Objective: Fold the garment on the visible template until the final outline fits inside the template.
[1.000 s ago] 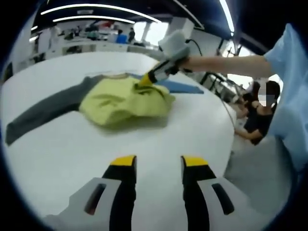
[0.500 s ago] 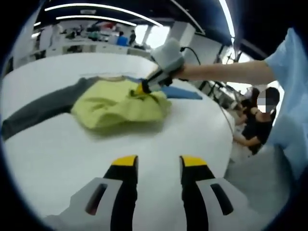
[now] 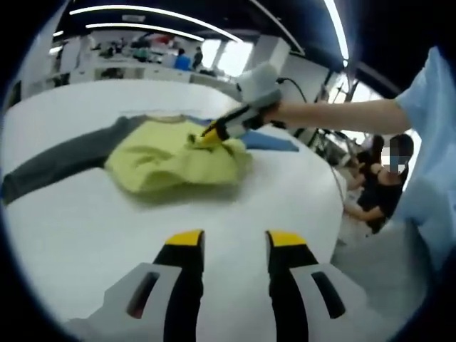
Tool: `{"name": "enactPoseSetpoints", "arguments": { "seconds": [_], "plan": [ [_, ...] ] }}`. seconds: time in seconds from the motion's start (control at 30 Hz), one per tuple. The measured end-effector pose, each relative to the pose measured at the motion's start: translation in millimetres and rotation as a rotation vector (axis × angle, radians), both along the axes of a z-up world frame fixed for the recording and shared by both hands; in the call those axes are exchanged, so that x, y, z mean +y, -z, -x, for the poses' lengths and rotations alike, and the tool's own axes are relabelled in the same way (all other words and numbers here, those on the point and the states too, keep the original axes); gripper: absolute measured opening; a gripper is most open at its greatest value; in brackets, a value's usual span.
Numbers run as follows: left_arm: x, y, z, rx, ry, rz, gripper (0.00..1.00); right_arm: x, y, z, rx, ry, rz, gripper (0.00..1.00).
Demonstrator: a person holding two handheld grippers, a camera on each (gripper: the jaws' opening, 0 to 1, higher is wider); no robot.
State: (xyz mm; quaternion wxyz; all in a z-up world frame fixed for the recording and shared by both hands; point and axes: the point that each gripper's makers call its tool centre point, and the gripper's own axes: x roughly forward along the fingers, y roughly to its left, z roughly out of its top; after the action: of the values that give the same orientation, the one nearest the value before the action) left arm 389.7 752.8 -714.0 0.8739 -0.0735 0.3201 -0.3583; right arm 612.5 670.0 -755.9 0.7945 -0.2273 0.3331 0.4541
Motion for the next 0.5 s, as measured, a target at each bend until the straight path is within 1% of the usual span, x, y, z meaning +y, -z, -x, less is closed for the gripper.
{"name": "enactPoseSetpoints", "arguments": {
  "seconds": [0.07, 0.13, 0.17, 0.23, 0.3, 0.4, 0.5],
  "plan": [
    [-1.0, 0.0, -0.1, 0.000, -0.001, 0.003, 0.31, 0.6, -7.6, 2.6, -0.014, 0.001, -0.029, 0.27],
    [-2.3, 0.2, -0.7, 0.000, 0.000, 0.005, 0.31, 0.5, -13.7, 7.7, -0.007, 0.019, -0.057, 0.31],
    [-3.6, 0.2, -1.4, 0.000, 0.002, 0.006, 0.31, 3.1, -21.0, 14.8, -0.006, 0.026, -0.099, 0.34],
    [-5.2, 0.1, -2.4, -0.002, 0.006, 0.005, 0.31, 2.1, -26.4, 18.5, -0.008, 0.033, -0.126, 0.44],
    [-6.0, 0.1, -4.0, -0.003, 0.008, 0.006, 0.31, 1.3, -30.0, 22.4, -0.014, 0.030, -0.147, 0.54],
    [-8.6, 0.5, -6.6, -0.005, 0.013, 0.000, 0.31, -4.5, -36.0, 34.6, -0.032, 0.025, -0.166, 0.65],
    [-9.8, -0.3, -9.5, -0.007, 0.016, 0.006, 0.31, -9.8, -39.2, 43.6, -0.031, 0.026, -0.179, 0.69]
  ]
}}
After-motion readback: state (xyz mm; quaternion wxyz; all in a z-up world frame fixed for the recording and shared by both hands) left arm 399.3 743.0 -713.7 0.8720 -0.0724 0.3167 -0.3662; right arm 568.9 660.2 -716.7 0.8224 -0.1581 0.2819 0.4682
